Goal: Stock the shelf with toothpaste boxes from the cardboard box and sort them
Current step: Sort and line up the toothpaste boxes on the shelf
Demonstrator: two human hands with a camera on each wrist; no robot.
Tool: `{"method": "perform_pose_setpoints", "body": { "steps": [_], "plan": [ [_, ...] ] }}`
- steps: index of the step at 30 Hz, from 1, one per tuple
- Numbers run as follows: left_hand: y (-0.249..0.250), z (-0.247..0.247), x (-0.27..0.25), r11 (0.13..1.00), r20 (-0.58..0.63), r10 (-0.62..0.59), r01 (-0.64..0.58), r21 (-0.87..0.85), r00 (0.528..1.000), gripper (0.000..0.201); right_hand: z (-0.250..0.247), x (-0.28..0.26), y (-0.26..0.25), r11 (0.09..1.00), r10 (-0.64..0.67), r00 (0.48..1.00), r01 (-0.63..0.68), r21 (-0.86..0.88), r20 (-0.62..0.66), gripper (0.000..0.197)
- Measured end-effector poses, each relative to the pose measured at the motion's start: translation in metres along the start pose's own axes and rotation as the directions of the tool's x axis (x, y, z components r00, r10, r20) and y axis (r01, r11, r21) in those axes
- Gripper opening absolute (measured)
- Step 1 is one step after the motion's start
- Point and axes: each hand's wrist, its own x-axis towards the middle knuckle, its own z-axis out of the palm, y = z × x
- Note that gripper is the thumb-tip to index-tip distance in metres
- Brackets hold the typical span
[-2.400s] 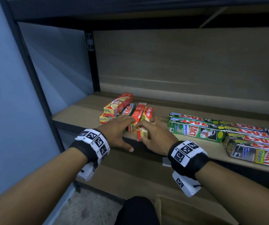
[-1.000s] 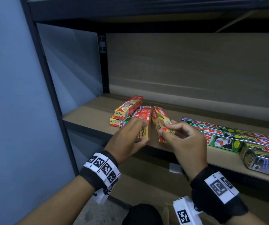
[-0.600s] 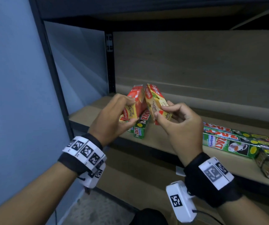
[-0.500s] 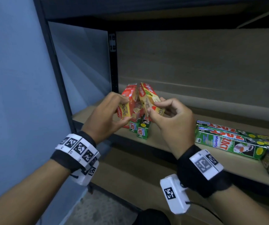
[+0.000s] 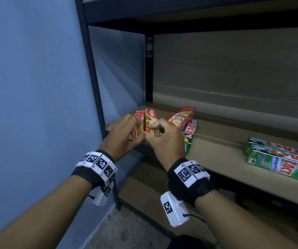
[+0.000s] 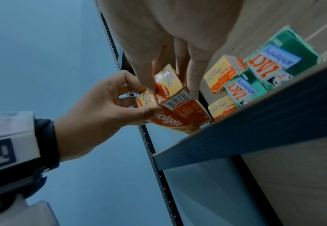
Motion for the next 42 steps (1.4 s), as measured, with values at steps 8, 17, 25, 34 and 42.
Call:
{"method": "perform_pose_setpoints", "body": {
  "steps": [8, 17, 25, 34, 42],
  "plan": [
    [-0.03, 0.007, -0.027, 0.999, 0.131, 0.011, -0.004, -0.047, 0.991, 0.042, 0.024, -0.012, 0.025, 0.992, 0.06, 0.993, -0.049, -0.114, 0.098, 0.023],
    [-0.05, 0.025, -0.018, 0.997, 0.206, 0.002, 0.015, -0.081, 0.979, 0.039, 0.035, -0.003, 0.037, 0.987, 0.092, 0.988, -0.075, -0.139, 0.123, 0.017],
    [-0.05, 0.029, 0.002, 0.995, 0.258, 0.005, 0.02, -0.096, 0.966, 0.038, 0.023, 0.011, 0.035, 0.985, 0.095, 0.973, -0.061, -0.161, 0.211, 0.009],
    [-0.033, 0.01, 0.011, 0.999, 0.309, -0.047, 0.052, -0.007, 0.95, 0.046, -0.028, 0.039, 0.037, 0.811, 0.02, 0.983, 0.09, -0.577, 0.181, 0.038],
    [-0.025, 0.016, 0.015, 0.991, 0.236, -0.137, 0.132, 0.036, 0.962, 0.03, -0.033, 0.042, 0.053, 0.815, 0.1, 0.955, 0.083, -0.574, 0.28, 0.048]
  ]
}}
